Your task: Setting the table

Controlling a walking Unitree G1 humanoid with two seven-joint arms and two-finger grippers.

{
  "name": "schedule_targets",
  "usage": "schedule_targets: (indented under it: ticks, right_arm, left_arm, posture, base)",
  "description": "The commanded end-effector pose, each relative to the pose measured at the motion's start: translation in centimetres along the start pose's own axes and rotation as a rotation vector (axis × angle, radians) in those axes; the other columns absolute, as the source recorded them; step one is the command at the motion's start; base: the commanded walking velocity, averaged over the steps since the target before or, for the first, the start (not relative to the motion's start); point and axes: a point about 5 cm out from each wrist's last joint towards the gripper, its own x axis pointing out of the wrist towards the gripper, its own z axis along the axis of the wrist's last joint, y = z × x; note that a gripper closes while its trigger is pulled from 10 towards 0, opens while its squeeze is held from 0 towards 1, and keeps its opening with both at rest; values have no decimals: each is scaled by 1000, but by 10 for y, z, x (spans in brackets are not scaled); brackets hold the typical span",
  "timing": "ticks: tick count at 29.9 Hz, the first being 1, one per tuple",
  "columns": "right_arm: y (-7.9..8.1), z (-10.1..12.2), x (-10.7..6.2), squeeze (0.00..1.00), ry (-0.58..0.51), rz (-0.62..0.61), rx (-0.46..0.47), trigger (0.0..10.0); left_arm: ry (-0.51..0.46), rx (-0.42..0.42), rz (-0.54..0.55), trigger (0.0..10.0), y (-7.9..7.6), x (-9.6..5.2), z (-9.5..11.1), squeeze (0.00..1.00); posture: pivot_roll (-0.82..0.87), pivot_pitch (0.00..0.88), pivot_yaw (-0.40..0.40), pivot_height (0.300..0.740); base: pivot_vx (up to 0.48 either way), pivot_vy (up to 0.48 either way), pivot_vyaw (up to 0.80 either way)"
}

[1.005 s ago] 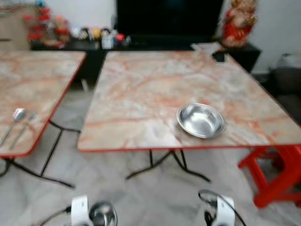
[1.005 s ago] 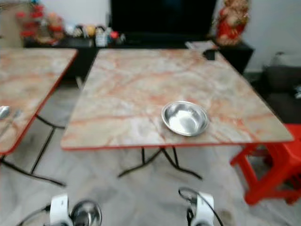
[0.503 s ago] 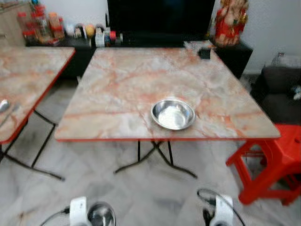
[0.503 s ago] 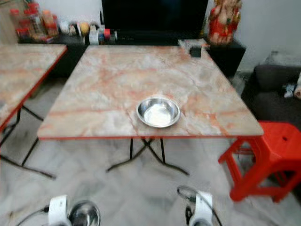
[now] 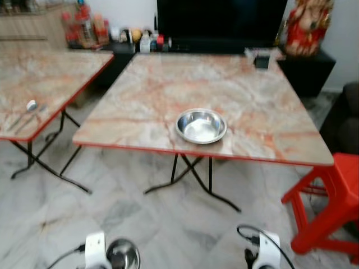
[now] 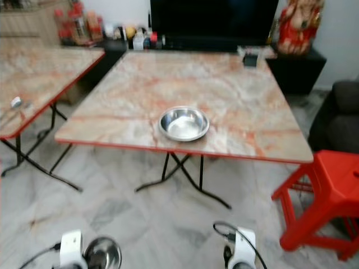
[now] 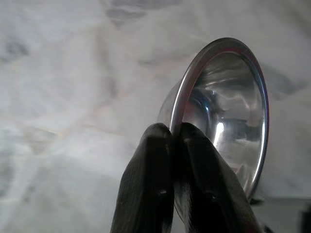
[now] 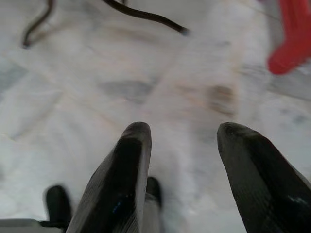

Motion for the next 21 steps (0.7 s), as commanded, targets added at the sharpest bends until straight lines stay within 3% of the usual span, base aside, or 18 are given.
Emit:
schedule_targets:
  ticks: [1, 5, 21]
  right_arm:
    - [5, 3, 1, 0, -7, 12, 14, 10000]
    - [5, 3, 1, 0, -9, 13, 17, 10000]
    - [6, 3, 1, 0, -9, 21, -5, 10000]
  left_arm:
    - [-27, 6, 11, 10000, 6, 0, 6, 0]
    - [-27, 13, 4, 10000, 6, 0, 6, 0]
    - [-21, 27, 0, 10000, 7, 0, 5, 0]
  posture:
    - [-38, 0, -15, 725]
    - [-39, 0, -10, 725]
    - [-41, 0, -10, 725]
  base:
    - [0, 0, 0]
    - [0, 0, 0]
    - [388, 0, -80]
